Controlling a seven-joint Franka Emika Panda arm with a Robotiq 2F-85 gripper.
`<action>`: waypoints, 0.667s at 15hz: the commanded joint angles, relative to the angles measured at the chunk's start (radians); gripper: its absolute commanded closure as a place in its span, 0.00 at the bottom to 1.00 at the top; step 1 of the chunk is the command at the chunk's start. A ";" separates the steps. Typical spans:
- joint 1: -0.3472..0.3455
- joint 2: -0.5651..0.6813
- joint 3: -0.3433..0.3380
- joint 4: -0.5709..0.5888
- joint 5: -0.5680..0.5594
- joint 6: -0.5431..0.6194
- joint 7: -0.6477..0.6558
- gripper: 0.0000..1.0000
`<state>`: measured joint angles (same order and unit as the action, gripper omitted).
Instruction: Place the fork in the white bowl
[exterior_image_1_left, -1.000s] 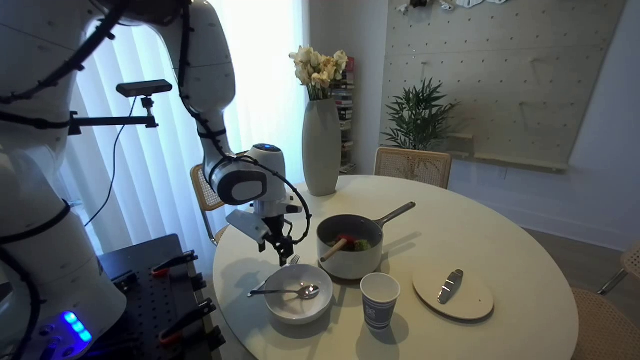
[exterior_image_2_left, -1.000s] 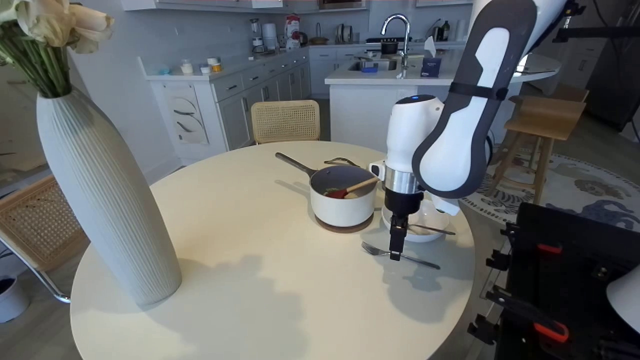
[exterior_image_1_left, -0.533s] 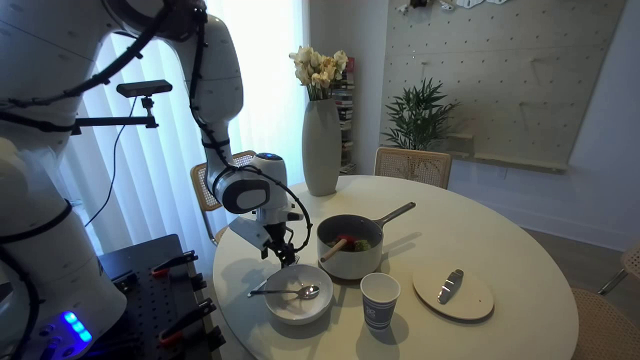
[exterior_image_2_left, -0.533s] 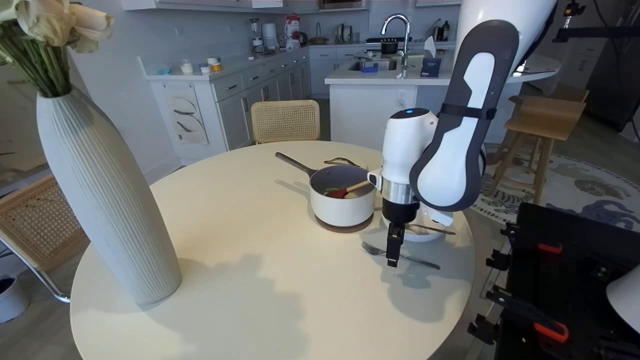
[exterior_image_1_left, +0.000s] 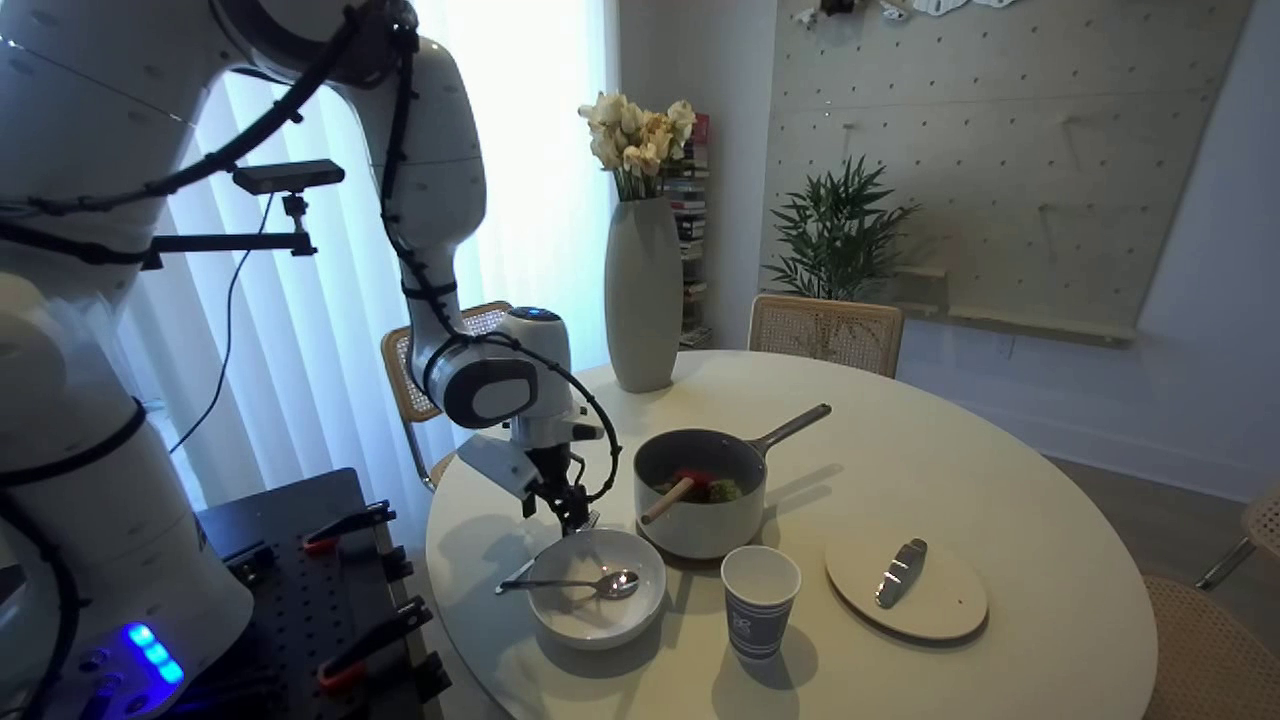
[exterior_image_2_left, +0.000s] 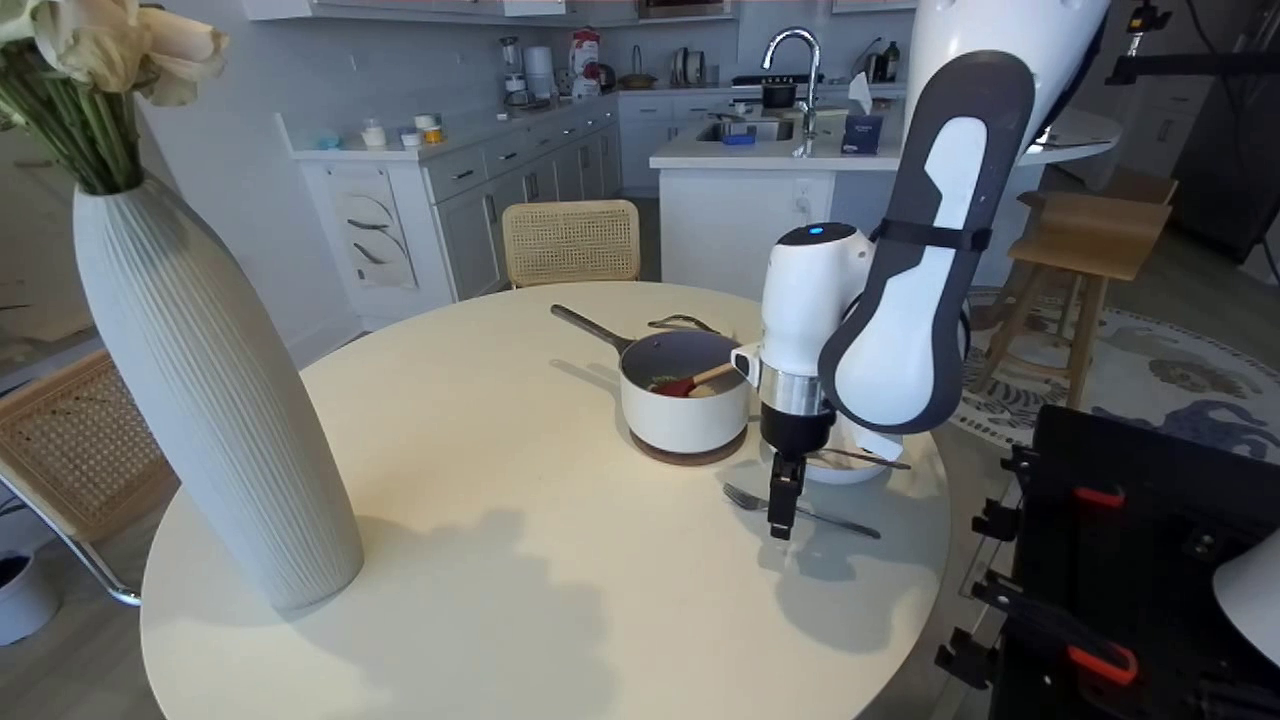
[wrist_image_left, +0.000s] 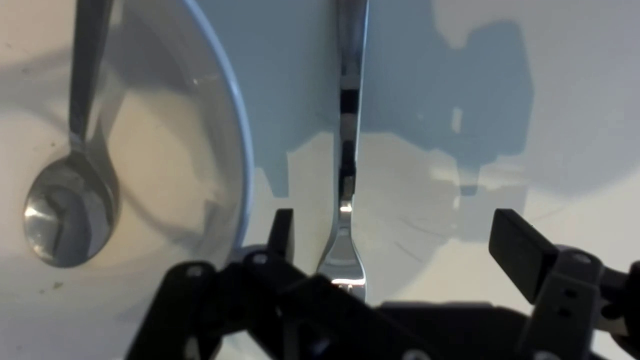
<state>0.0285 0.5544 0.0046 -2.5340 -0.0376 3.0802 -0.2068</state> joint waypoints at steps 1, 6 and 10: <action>0.032 0.022 -0.030 0.006 -0.028 0.030 0.047 0.00; 0.043 0.044 -0.033 0.008 -0.023 0.039 0.053 0.00; 0.045 0.058 -0.030 0.016 -0.019 0.037 0.067 0.00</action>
<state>0.0561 0.5957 -0.0119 -2.5288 -0.0376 3.0979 -0.1864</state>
